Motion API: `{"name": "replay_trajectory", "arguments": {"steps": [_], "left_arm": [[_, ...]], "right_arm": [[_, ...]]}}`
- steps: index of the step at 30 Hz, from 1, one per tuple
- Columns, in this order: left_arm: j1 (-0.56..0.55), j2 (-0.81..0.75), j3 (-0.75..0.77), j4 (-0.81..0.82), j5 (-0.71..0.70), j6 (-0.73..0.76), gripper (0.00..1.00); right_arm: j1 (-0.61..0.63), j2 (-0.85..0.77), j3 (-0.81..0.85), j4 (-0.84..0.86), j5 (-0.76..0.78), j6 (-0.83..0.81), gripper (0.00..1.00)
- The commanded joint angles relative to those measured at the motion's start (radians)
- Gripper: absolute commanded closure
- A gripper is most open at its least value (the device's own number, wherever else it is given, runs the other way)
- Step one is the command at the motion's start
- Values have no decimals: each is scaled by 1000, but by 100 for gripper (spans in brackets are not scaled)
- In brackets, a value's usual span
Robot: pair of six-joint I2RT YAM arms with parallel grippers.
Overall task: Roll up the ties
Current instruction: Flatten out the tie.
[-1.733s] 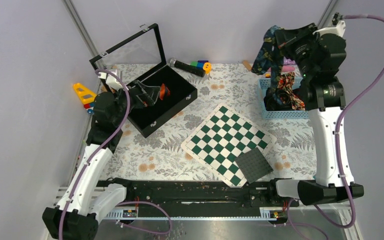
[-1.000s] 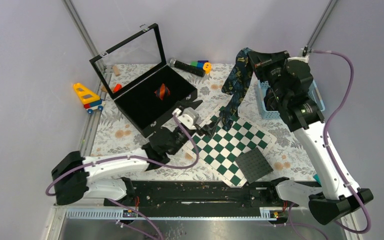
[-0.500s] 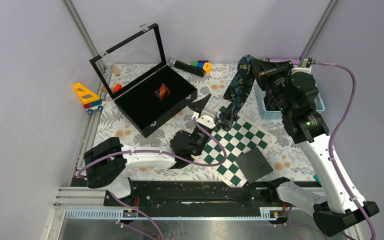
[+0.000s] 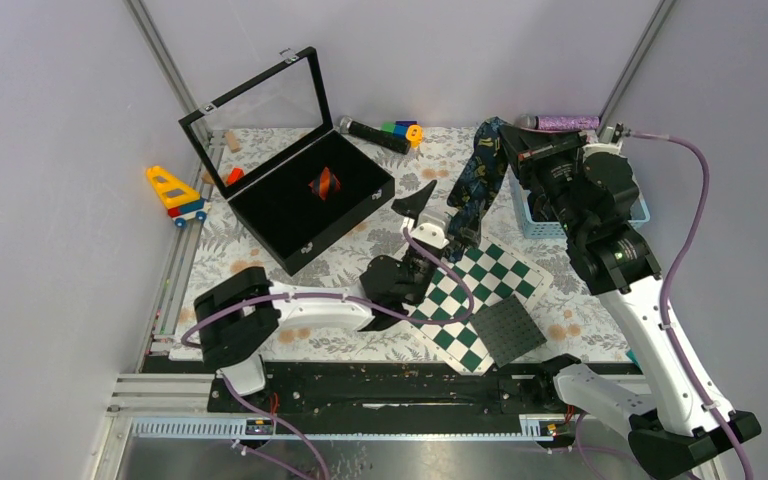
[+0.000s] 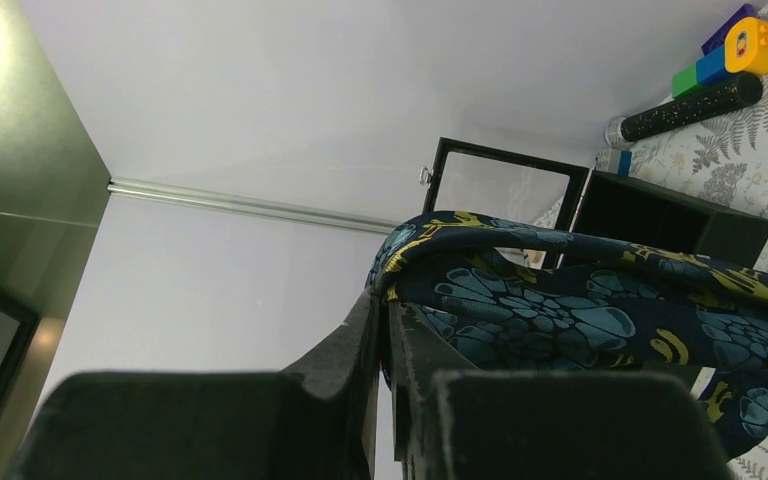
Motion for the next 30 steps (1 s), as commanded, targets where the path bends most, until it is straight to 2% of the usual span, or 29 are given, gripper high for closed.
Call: {"name": "replay_trajectory", "arguments": {"steps": [1, 13, 19, 30], "left_arm": [[-4, 44, 66, 94, -84, 43, 2], [18, 114, 140, 158, -293, 94, 17], [37, 98, 143, 162, -296, 69, 18], [129, -52, -2, 159, -282, -57, 27]], "right_arm": [[11, -36, -1, 15, -7, 22, 100], [11, -94, -33, -5, 3, 33, 100], [11, -140, -60, -29, 32, 26, 100], [11, -189, -106, -54, 71, 4, 100]]}}
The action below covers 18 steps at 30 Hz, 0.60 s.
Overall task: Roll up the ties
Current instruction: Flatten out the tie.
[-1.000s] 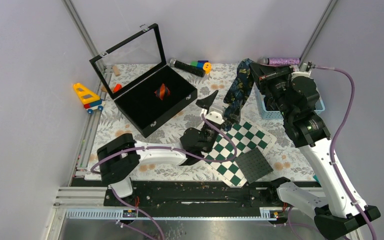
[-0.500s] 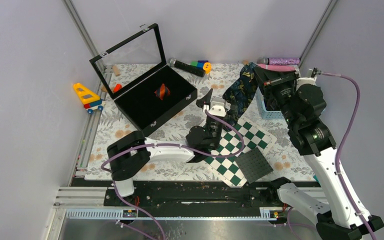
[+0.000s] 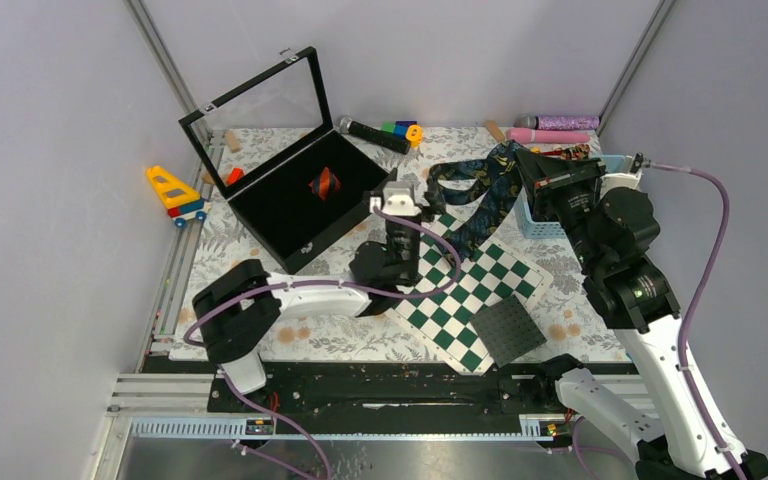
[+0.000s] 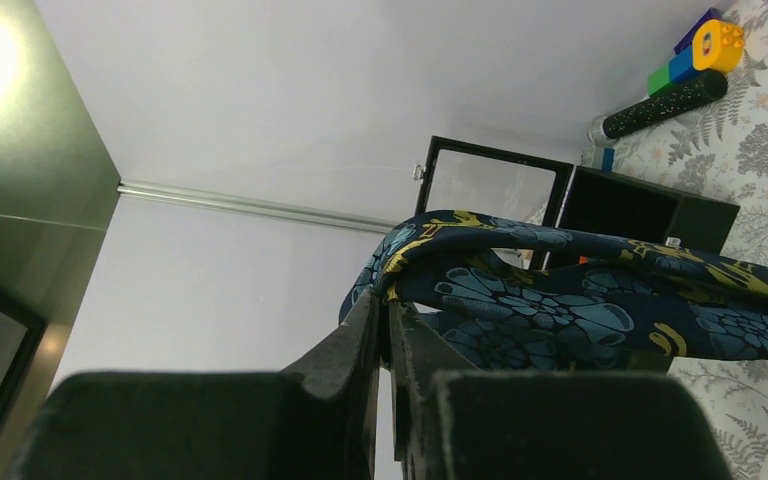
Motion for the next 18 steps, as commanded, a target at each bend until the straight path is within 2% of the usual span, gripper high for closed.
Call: {"name": "replay_trajectory", "arguments": {"steps": [1, 11, 14, 18], "left_arm": [[48, -102, -42, 67, 12, -86, 28], [112, -221, -118, 18, 132, -285, 40], [146, -279, -110, -83, 175, -385, 45], [203, -356, -79, -241, 256, -540, 57]], "right_arm": [[8, -20, -13, 14, 37, -7, 100], [7, -28, -32, 13, -12, -33, 100], [7, -45, -47, 15, -17, -57, 100], [8, -68, -76, 1, -26, -74, 100]]}}
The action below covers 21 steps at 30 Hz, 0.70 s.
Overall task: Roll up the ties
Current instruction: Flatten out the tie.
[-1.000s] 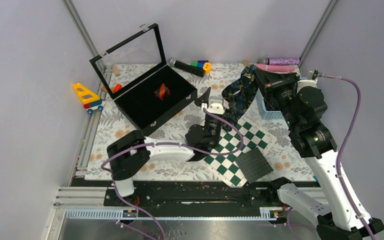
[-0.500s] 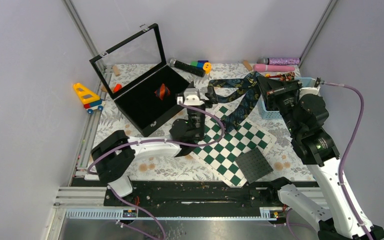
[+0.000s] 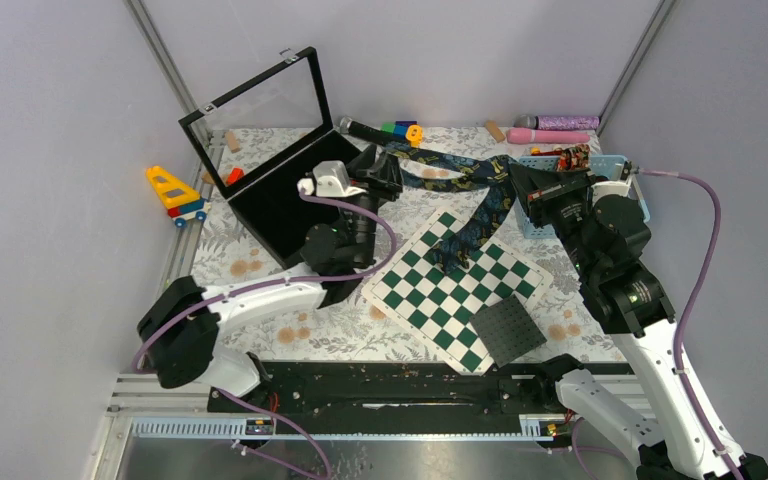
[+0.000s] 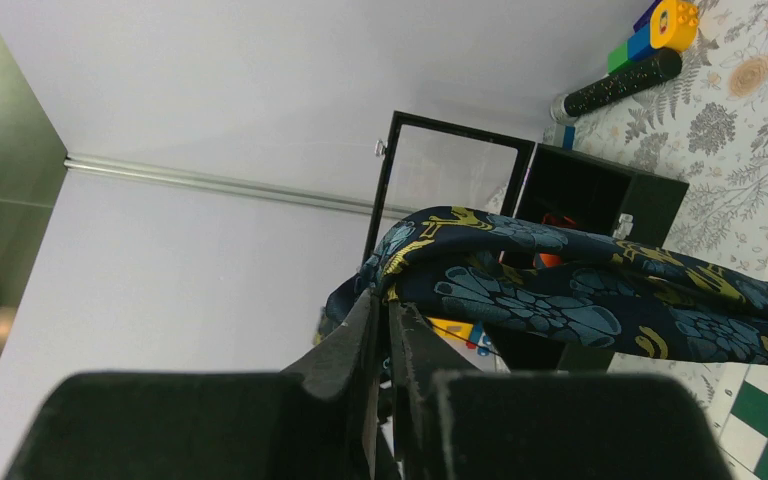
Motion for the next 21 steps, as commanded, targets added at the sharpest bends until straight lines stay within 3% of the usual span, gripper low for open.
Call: {"name": "replay_trajectory", "arguments": {"steps": [1, 9, 15, 21], "left_arm": [[70, -110, 49, -140, 106, -215, 59], [135, -133, 130, -234, 274, -343, 71], [150, -168, 163, -284, 341, -406, 73], [170, -230, 265, -500, 404, -447, 78]], "right_arm": [[6, -40, -20, 22, 0, -40, 100], [6, -23, -35, 23, -90, -94, 100], [6, -34, -88, 23, -85, -92, 100], [6, -21, -117, 21, -82, -99, 100]]}}
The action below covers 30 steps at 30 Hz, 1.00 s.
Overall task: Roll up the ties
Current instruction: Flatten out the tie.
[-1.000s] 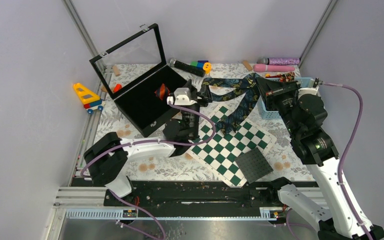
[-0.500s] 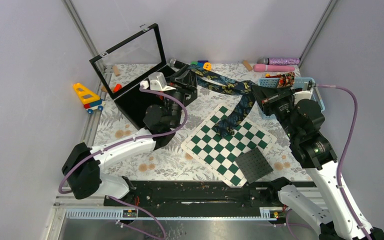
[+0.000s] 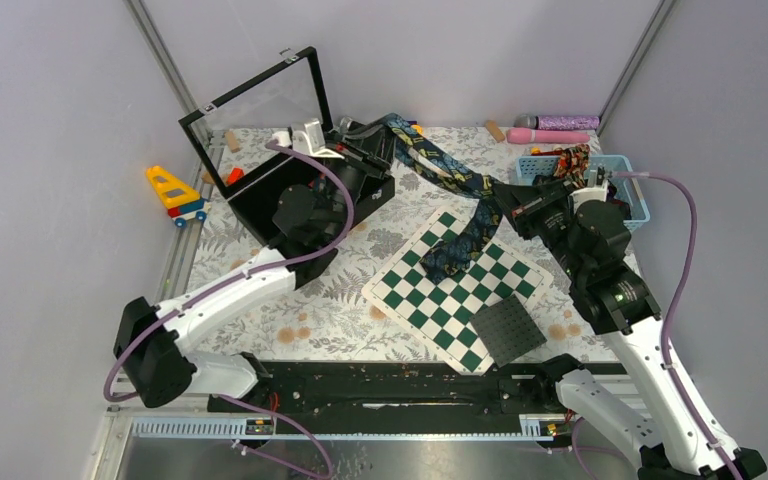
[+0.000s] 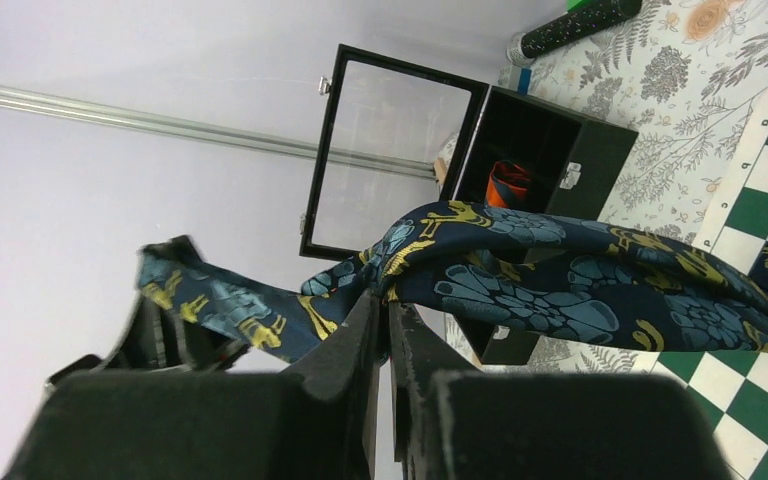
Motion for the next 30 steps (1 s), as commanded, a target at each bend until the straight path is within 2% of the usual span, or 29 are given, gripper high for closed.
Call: {"name": "replay_trajectory", "arguments": {"steps": [1, 9, 17, 20, 25, 30], "left_arm": [[28, -92, 133, -106, 66, -58, 78], [28, -110, 167, -135, 146, -128, 81], [29, -88, 216, -134, 188, -140, 100], [29, -78, 276, -190, 221, -125, 100], [31, -46, 436, -386, 287, -76, 100], [55, -4, 606, -571, 327, -23, 100]], "right_arm": [[-1, 8, -9, 15, 10, -34, 100], [1, 105, 4, 68, -58, -35, 100], [10, 158, 28, 87, -112, -50, 100], [10, 162, 40, 88, -110, -75, 99], [10, 156, 60, 84, -134, -142, 87], [10, 117, 62, 87, -144, -290, 70]]}}
